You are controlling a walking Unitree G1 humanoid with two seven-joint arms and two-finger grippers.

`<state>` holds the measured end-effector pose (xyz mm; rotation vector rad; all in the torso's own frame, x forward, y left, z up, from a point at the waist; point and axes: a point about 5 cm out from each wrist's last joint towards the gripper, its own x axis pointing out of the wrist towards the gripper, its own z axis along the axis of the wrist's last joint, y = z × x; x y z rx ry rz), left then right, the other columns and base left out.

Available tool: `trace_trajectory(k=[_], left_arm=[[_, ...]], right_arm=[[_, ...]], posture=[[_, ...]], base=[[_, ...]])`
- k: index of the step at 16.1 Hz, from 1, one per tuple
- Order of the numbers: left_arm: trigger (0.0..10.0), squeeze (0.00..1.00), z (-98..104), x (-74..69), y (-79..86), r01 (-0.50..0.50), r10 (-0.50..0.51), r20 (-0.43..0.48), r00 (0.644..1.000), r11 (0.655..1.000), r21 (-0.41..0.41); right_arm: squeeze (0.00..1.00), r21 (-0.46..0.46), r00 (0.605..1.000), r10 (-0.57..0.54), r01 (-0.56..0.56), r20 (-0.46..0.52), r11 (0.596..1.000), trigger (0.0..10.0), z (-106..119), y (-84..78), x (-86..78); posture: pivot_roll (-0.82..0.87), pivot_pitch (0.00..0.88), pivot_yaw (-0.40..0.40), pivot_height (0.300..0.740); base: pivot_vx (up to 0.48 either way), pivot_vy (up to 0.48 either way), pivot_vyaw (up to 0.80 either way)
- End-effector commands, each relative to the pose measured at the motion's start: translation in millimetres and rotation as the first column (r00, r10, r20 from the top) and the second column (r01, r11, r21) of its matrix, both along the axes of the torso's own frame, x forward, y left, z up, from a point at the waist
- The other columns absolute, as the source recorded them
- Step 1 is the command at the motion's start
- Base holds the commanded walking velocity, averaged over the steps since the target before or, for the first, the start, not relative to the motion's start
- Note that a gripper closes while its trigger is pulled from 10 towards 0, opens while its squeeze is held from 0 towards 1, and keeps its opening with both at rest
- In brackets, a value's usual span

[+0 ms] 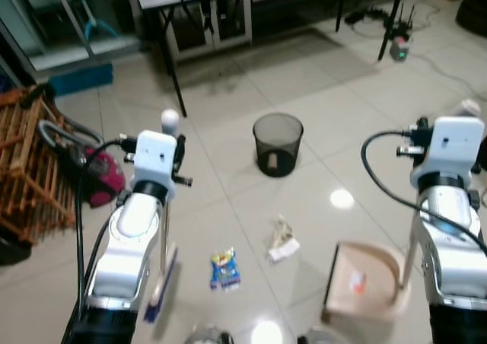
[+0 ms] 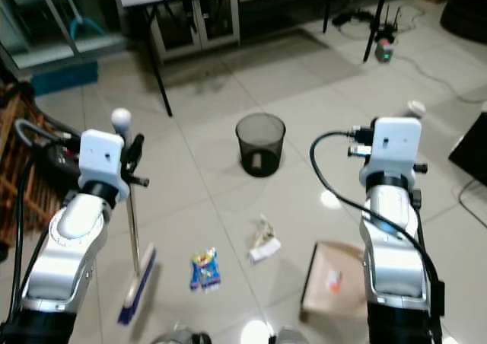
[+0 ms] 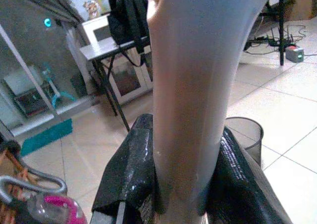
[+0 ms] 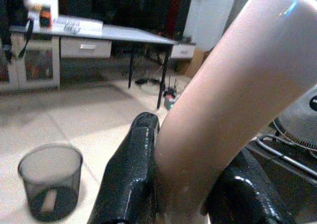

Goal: Sweep floor

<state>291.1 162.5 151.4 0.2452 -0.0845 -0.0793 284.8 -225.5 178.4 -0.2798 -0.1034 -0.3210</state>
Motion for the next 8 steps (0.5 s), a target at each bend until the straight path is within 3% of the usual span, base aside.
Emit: trace_trajectory(k=[1, 8], left_arm=[[10.0, 0.00, 5.1, -0.4, 4.9, -0.021, 0.021, 0.026, 0.999, 1.000, 0.003], [10.0, 0.00, 4.1, -3.2, 6.0, -0.015, 0.015, 0.018, 1.000, 1.000, 0.012]], right_arm=[[0.00, 0.008, 0.999, 0.031, -0.030, -0.017, 1.000, 10.0, -1.0, 5.1, 2.3], [0.00, 0.077, 0.994, 0.094, -0.089, -0.054, 0.993, 10.0, -9.2, 15.1, 4.7]], posture=[[-0.10, 0.108, 0.058, 0.740], [-0.09, 0.116, 0.051, 0.740]], base=[[0.000, 0.000, 0.00], [0.000, 0.000, 0.00]])
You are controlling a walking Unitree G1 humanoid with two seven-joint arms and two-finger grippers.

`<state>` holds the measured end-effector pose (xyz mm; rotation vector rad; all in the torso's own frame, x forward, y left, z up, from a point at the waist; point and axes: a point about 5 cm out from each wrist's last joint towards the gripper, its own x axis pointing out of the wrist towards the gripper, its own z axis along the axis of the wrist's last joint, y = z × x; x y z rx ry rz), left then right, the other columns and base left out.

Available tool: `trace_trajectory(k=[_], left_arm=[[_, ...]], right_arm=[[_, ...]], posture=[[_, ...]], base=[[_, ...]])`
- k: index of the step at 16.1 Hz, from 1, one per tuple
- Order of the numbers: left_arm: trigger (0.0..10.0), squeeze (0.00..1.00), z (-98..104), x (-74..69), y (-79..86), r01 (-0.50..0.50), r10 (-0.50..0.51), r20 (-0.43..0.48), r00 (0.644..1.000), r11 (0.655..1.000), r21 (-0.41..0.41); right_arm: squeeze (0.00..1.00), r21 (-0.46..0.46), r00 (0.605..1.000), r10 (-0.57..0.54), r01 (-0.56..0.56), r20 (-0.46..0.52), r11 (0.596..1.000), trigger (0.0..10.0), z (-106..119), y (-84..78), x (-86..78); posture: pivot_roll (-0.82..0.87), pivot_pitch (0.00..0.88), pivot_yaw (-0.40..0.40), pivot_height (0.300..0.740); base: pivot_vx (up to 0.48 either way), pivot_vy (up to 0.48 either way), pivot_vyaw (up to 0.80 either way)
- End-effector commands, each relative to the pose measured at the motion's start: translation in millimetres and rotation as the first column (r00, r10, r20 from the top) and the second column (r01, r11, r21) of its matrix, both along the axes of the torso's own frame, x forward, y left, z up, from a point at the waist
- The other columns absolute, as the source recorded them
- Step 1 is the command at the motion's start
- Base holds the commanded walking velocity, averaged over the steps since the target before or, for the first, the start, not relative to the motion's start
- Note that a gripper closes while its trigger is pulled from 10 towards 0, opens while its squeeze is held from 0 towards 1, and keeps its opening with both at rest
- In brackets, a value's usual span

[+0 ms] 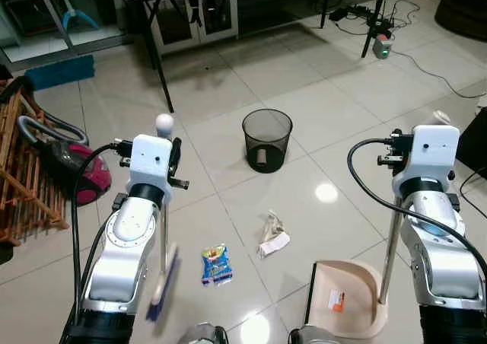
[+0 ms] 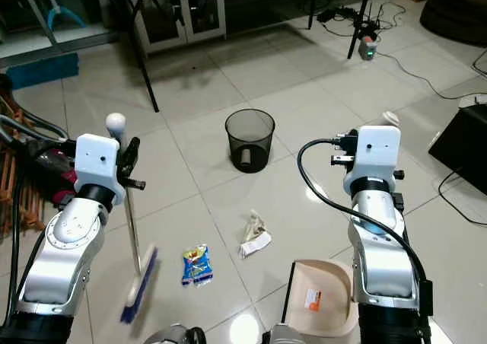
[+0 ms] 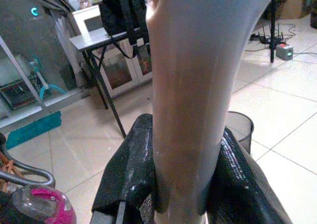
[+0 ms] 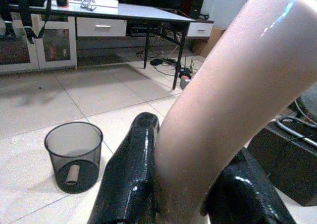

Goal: Sweep floor

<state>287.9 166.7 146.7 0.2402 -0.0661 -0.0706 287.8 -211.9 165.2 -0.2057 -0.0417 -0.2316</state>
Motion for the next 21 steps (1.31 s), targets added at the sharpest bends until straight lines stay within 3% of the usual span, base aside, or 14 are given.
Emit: trace_trajectory(k=[1, 11, 21], left_arm=[[10.0, 0.00, 8.5, -0.1, 1.0, -0.002, 0.001, 0.031, 1.000, 1.000, 0.007], [10.0, 0.00, 8.6, 1.1, 1.3, 0.000, 0.000, 0.025, 1.000, 1.000, -0.007], [10.0, 0.00, 8.6, 3.0, 2.1, -0.022, 0.022, 0.031, 0.999, 1.000, -0.012]], right_arm=[[0.00, -0.002, 1.000, 0.008, -0.008, 0.004, 1.000, 10.0, 4.1, 1.8, 1.9], [0.00, 0.004, 1.000, 0.005, -0.005, 0.010, 1.000, 10.0, 6.5, 0.6, 2.8], [0.00, 0.008, 0.999, 0.022, -0.022, 0.026, 1.000, 10.0, 11.1, 2.2, 3.7]], posture=[[-0.10, 0.118, 0.052, 0.740], [-0.10, 0.121, 0.054, 0.740], [-0.11, 0.125, 0.047, 0.740]], base=[[0.000, 0.000, 0.00], [-0.328, 0.000, 0.00], [0.000, 0.000, 0.00]])
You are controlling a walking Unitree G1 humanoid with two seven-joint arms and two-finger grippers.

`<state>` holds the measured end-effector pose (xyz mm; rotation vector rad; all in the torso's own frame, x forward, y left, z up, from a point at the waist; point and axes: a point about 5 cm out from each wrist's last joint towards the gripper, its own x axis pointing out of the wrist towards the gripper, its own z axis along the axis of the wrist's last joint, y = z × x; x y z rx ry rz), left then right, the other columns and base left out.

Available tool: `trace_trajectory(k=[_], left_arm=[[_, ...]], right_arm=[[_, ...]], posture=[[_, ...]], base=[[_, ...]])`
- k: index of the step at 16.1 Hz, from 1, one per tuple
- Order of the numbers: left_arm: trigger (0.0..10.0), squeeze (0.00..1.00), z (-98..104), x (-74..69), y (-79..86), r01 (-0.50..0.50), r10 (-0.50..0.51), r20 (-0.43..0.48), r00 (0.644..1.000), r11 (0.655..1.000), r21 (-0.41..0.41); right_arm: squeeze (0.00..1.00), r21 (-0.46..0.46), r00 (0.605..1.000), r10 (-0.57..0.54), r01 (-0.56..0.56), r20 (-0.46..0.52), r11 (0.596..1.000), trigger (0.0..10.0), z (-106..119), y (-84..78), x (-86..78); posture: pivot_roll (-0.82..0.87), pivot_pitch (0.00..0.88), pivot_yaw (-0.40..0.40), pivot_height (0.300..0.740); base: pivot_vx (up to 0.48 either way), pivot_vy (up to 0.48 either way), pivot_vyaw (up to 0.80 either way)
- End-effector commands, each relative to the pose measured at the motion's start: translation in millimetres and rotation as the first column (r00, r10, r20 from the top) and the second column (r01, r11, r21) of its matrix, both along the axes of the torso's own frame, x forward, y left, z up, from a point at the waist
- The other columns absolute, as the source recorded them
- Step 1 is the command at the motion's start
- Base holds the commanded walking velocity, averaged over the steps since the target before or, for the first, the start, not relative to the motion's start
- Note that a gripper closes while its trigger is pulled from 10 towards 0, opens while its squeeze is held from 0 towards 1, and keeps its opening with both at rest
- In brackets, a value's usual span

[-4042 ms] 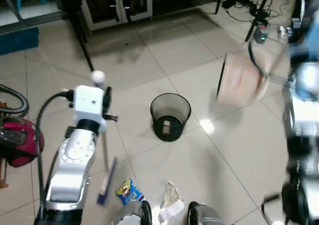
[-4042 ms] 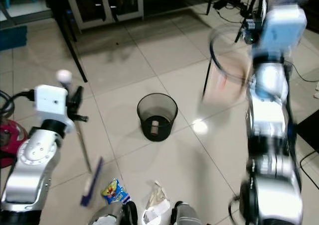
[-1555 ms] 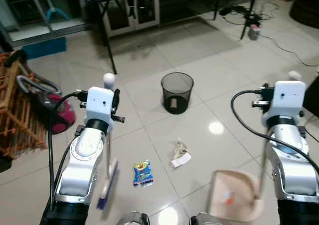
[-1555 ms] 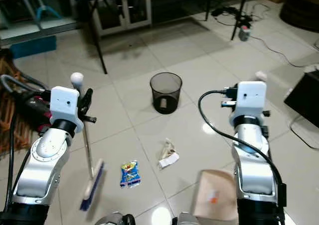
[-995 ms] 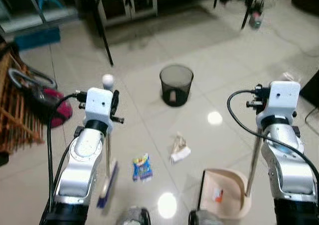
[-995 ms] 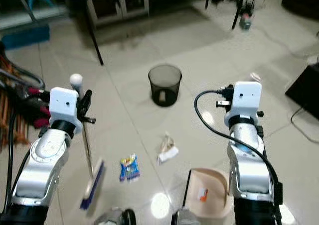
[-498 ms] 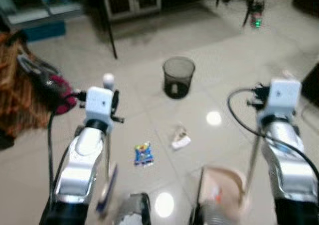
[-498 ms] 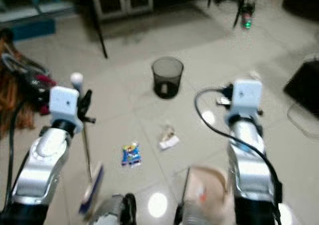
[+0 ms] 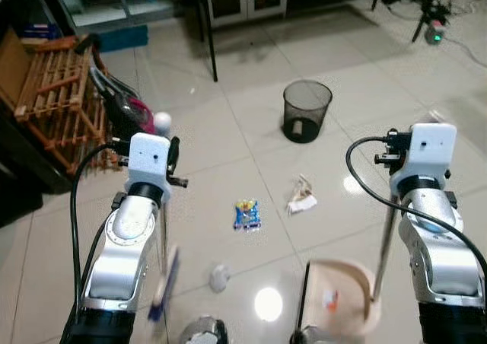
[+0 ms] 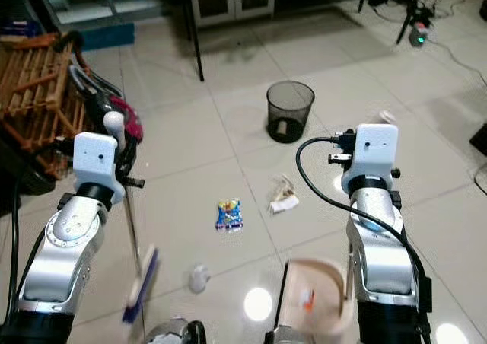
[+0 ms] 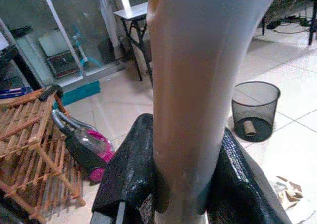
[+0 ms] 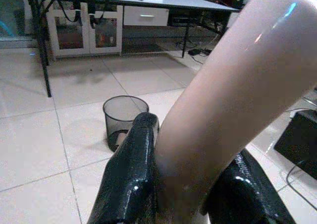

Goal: Sweep floor

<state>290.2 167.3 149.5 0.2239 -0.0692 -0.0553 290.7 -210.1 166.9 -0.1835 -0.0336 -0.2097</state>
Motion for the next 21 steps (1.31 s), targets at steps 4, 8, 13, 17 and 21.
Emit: trace_trajectory(k=[4, 8, 13, 17, 21], left_arm=[[10.0, 0.00, 5.8, -1.6, 6.7, -0.031, 0.030, 0.025, 0.999, 0.999, 0.019], [10.0, 0.00, 8.0, 0.4, 12.1, -0.040, 0.039, 0.029, 0.999, 0.999, 0.029], [10.0, 0.00, 11.8, 9.3, 6.2, -0.002, 0.001, 0.036, 0.999, 0.999, 0.044], [10.0, 0.00, 13.3, 12.4, 6.2, 0.010, -0.012, 0.041, 0.999, 0.999, 0.049], [10.0, 0.00, 11.4, 13.0, 5.8, 0.007, -0.009, 0.041, 0.999, 0.999, 0.042]], right_arm=[[0.00, 0.077, 0.999, -0.005, 0.002, 0.041, 0.997, 10.0, 4.6, 3.8, 1.5], [0.00, 0.134, 0.999, -0.002, -0.004, 0.046, 0.991, 10.0, 3.3, 8.9, 4.5], [0.00, 0.166, 0.998, -0.045, 0.036, 0.052, 0.986, 10.0, 0.5, 2.7, -1.6], [0.00, 0.167, 0.996, -0.068, 0.057, 0.062, 0.984, 10.0, 0.8, 1.8, -4.5], [0.00, 0.158, 0.995, -0.072, 0.061, 0.070, 0.986, 10.0, 2.4, 1.1, -2.7]], posture=[[-0.08, 0.122, 0.020, 0.740], [-0.08, 0.112, 0.036, 0.740], [-0.09, 0.100, 0.077, 0.740], [-0.09, 0.089, 0.089, 0.740], [-0.10, 0.076, 0.076, 0.740]], base=[[0.000, 0.242, 0.00], [0.000, 0.393, 0.00], [0.000, 0.423, -0.59], [0.000, 0.426, -0.80], [0.000, 0.424, -0.80]])
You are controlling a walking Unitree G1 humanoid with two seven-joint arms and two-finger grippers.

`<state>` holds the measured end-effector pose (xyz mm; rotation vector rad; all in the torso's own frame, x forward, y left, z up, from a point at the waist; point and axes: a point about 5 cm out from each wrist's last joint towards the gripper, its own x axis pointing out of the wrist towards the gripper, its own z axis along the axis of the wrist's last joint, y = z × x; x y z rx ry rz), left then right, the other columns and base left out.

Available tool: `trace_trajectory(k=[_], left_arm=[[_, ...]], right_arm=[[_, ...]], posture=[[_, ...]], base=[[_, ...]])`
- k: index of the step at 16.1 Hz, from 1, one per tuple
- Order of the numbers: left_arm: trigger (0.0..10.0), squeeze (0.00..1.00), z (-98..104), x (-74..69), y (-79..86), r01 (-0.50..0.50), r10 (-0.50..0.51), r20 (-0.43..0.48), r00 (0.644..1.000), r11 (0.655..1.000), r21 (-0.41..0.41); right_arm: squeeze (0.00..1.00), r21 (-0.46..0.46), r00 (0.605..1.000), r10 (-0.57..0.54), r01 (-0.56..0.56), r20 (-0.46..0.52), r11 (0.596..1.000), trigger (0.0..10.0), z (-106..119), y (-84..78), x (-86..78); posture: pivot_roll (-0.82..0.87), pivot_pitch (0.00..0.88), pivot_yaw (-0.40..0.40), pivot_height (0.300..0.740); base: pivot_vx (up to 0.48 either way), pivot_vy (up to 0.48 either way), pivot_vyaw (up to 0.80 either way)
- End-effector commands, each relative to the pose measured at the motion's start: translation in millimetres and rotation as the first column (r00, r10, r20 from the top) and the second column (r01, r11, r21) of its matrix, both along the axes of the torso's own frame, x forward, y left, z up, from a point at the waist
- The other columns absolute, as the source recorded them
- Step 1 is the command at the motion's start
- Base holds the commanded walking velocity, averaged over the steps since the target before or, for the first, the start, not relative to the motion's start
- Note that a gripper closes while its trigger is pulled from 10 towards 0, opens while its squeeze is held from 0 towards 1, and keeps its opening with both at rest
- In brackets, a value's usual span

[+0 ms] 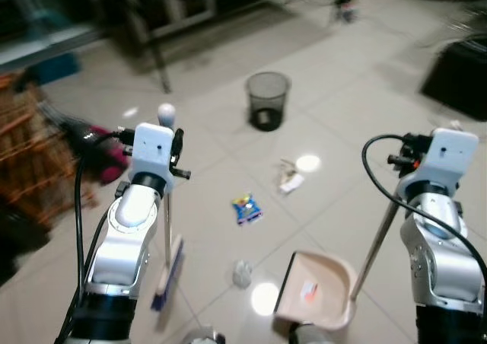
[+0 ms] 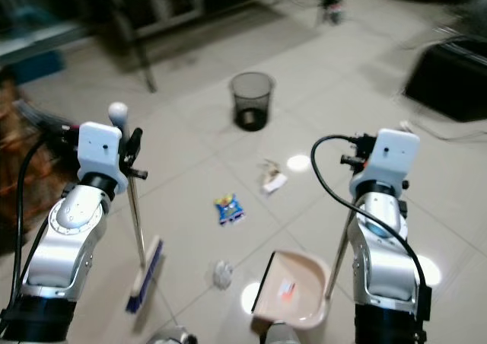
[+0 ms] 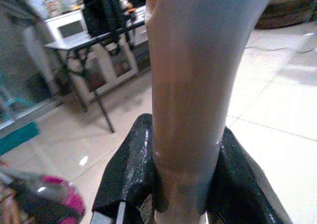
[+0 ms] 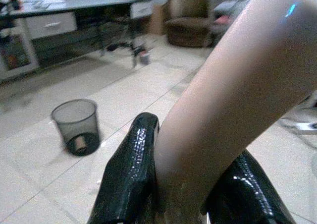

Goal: Sweep floor

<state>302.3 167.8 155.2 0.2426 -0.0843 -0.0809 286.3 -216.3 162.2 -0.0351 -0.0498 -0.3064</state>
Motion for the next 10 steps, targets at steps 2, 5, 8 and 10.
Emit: trace_trajectory(k=[2, 5, 8, 10], left_arm=[[10.0, 0.00, 6.0, 1.7, 4.4, -0.020, 0.020, 0.031, 0.999, 1.000, 0.016], [10.0, 0.00, 6.1, 3.8, 1.9, -0.018, 0.017, 0.030, 0.999, 1.000, 0.011], [10.0, 0.00, 6.6, 6.0, 1.3, -0.016, 0.016, 0.031, 0.999, 1.000, 0.011], [10.0, 0.00, 5.5, 6.4, 0.7, -0.016, 0.016, 0.029, 0.999, 1.000, 0.013]], right_arm=[[0.00, 0.005, 0.999, 0.024, -0.025, 0.038, 1.000, 10.0, 8.0, 7.3, 2.5], [0.00, -0.001, 0.999, 0.023, -0.023, 0.038, 1.000, 10.0, 9.5, 5.7, 4.4], [0.00, -0.004, 0.999, 0.022, -0.022, 0.037, 1.000, 10.0, 9.0, 5.8, 5.4], [0.00, -0.001, 0.999, 0.020, -0.020, 0.034, 1.000, 10.0, 7.4, 5.6, 7.1]], posture=[[-0.10, 0.077, 0.074, 0.740], [-0.10, 0.084, 0.073, 0.740], [-0.10, 0.087, 0.072, 0.740], [-0.09, 0.087, 0.073, 0.740]], base=[[0.000, 0.422, -0.80], [0.000, 0.423, -0.80], [0.000, 0.424, -0.80], [0.000, 0.426, -0.80]])
